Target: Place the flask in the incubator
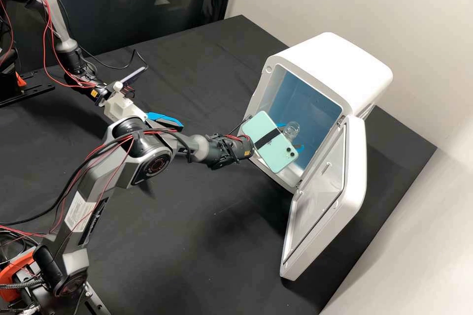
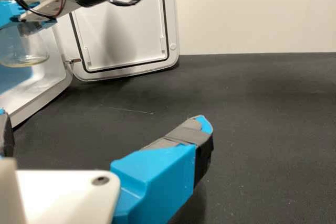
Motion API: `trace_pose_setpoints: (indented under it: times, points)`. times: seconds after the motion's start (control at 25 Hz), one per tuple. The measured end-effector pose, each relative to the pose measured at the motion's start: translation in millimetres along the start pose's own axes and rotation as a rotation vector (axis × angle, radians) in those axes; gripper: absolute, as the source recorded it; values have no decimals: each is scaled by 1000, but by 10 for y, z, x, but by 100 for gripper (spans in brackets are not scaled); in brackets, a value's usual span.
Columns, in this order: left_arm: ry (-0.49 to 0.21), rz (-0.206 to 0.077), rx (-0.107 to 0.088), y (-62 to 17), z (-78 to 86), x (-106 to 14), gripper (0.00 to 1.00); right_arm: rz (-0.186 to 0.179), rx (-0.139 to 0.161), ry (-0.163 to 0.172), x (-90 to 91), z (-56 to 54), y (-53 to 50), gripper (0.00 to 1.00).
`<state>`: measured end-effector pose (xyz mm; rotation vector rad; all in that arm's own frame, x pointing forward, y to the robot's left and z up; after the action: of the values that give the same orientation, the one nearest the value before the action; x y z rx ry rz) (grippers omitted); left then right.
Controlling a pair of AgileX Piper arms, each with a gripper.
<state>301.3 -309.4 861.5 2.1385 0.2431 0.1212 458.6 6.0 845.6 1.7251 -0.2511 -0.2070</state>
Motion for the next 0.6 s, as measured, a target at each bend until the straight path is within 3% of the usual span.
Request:
trace_pose_setpoints:
  times: [0.24, 0.4, 0.6]
  points:
    - [0, 0, -10, 0, 0, 0, 100, -19, -26, -33, 222, -57, -22, 0]
    - [0, -2, -10, -5, 1, -4, 100, -27, -18, -48, 342, -112, -6, 0]
    - [0, -3, -11, -9, 1, -7, 100, -7, -29, -61, 467, -190, -14, 0]
